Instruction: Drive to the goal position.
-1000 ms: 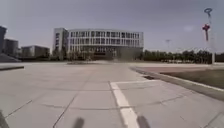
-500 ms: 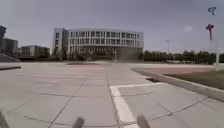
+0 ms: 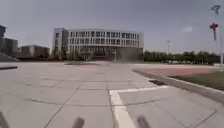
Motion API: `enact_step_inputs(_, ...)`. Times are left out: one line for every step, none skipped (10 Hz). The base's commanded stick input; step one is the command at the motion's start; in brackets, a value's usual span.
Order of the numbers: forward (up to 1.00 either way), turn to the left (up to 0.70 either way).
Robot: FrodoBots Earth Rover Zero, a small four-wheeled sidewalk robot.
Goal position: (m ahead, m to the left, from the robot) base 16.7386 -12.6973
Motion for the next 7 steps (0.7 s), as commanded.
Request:
enact_step_inputs(0.7,0.0)
enact_step_inputs(0.7,0.0)
enact_step_inputs(0.7,0.0)
enact_step_inputs(0.7,0.0)
enact_step_inputs(0.7,0.0)
enact_step_inputs(0.7,0.0)
enact_step_inputs(0.7,0.0)
